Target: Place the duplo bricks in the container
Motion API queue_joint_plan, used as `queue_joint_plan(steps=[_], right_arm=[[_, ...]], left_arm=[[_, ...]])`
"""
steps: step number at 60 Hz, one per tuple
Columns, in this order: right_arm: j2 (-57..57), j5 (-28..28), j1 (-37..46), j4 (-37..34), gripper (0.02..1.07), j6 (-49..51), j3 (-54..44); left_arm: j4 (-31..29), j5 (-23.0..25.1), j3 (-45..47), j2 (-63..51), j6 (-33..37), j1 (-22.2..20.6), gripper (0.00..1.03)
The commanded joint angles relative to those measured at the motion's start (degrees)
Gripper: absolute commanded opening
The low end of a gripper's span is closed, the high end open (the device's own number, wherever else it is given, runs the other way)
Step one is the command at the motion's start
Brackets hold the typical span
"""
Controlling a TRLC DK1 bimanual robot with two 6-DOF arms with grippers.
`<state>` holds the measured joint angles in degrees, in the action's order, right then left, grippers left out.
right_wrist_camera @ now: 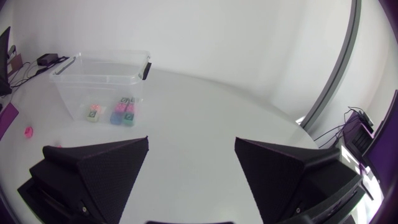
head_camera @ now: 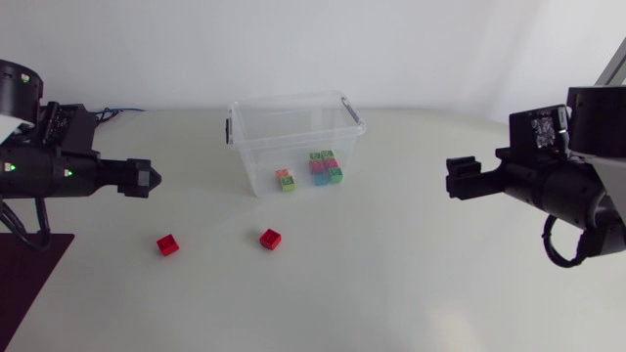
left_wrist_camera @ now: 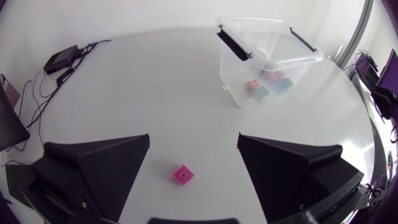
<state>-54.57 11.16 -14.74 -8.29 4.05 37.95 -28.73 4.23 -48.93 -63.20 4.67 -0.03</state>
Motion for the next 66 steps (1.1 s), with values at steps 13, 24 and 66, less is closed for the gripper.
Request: queue_joint_plan(steps=[13, 24, 66], right_arm=[[-17.68, -3.42, -5.38, -7.0, 1.02, -5.11, 10.56], [-28.49, -3.51, -12.06, -15.35, 1.02, 3.86, 17.59], [-53.8, -14.5, -21.29, -13.94, 1.02, 15.46, 31.04]], left_arm=[[-7.74, 0.43, -6.71, -18.28, 20.21, 2.32, 0.97], [-2.38, 0.87, -2.49, -23.9, 33.13, 5.31, 0.98], [-0.62, 8.6, -2.67, -38.93, 59.76, 9.44, 0.7]])
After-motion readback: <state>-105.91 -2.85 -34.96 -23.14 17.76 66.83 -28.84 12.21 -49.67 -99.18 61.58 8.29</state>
